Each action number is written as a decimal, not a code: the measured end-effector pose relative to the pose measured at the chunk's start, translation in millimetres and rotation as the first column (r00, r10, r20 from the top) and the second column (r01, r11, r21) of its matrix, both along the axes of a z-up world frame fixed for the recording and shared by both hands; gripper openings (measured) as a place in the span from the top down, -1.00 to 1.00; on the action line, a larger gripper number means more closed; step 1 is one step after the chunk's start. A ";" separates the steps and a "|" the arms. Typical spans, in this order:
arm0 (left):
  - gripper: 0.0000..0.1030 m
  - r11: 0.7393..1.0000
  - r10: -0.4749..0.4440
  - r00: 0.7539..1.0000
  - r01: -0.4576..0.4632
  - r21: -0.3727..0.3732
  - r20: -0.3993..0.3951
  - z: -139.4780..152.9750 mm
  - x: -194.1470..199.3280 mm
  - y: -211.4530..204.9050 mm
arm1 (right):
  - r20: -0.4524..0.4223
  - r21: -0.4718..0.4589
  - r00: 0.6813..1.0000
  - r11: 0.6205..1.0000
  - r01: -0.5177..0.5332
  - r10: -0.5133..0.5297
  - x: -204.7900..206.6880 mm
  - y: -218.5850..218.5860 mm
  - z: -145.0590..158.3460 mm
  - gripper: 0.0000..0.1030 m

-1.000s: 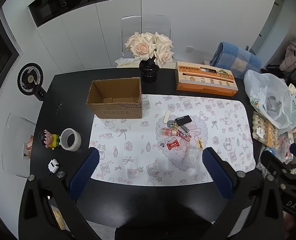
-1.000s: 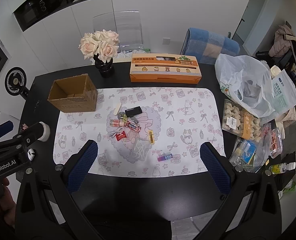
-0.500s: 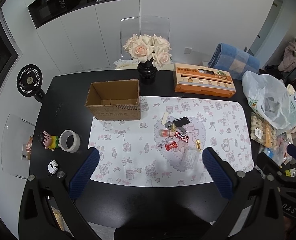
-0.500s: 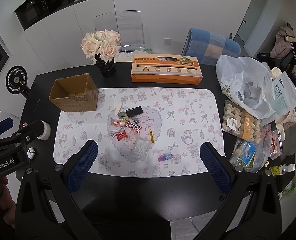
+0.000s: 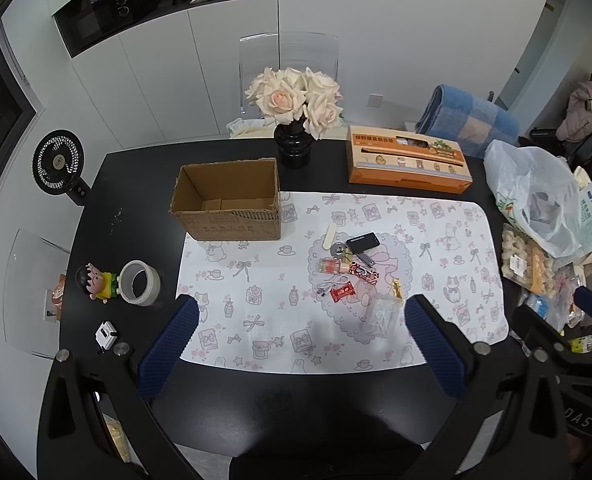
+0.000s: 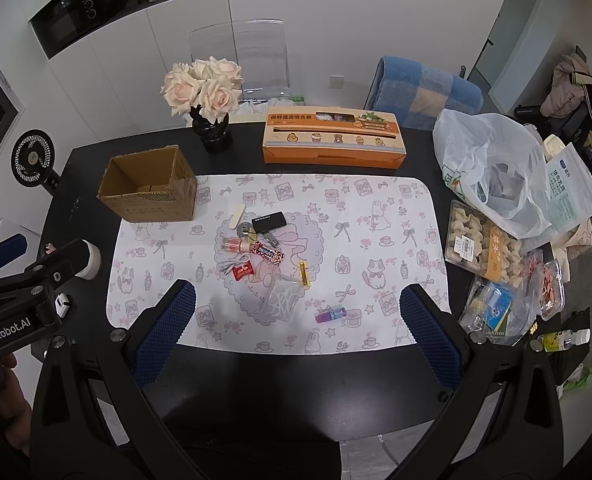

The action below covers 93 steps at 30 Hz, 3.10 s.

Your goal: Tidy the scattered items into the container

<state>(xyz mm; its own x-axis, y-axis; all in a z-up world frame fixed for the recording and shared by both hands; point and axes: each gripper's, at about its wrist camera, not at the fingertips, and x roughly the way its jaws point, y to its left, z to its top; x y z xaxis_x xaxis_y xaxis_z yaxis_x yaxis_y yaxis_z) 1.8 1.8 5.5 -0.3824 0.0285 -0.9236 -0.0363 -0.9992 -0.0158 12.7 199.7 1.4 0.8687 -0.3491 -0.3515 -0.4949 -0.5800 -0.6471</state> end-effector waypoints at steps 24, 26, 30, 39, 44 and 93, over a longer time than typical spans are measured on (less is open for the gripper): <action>-1.00 1.000 -0.004 0.994 0.005 -0.004 0.108 -67.9 -16.7 -2.6 | 0.175 -0.020 0.973 0.987 0.160 -0.154 72.9 -42.4 -1.8 -1.00; -1.00 1.000 -0.015 0.990 0.014 0.006 0.137 -83.1 -20.9 -0.9 | 0.191 -0.023 0.965 0.982 0.188 -0.180 89.8 -49.3 -1.9 -1.00; -1.00 1.000 -0.025 0.985 0.027 -0.007 0.173 -112.5 -29.6 3.3 | 0.238 -0.017 0.942 0.969 0.246 -0.236 122.4 -64.5 -2.7 -1.00; -1.00 0.999 -0.038 0.969 0.042 -0.011 0.246 -196.1 -45.9 11.0 | 0.290 -0.041 0.904 0.940 0.339 -0.314 194.6 -113.0 -16.5 -1.00; -1.00 0.998 -0.049 0.959 0.054 -0.012 0.279 -238.8 -51.8 11.9 | 0.340 -0.037 0.871 0.921 0.388 -0.354 234.8 -145.1 -27.2 -1.00; -0.42 0.996 -0.047 0.915 0.015 0.083 0.400 -366.4 -94.8 72.6 | 0.463 0.005 0.732 0.828 0.561 -0.499 280.0 -204.4 18.7 -0.16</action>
<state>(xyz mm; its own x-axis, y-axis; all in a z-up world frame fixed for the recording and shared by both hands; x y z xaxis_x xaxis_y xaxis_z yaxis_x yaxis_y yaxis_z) -93.0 74.4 -360.9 0.0220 0.1108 -0.9936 -0.0417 -0.9929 -0.1116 292.7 -4.7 20.1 0.5758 -0.8127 0.0888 -0.4386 -0.3988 -0.8053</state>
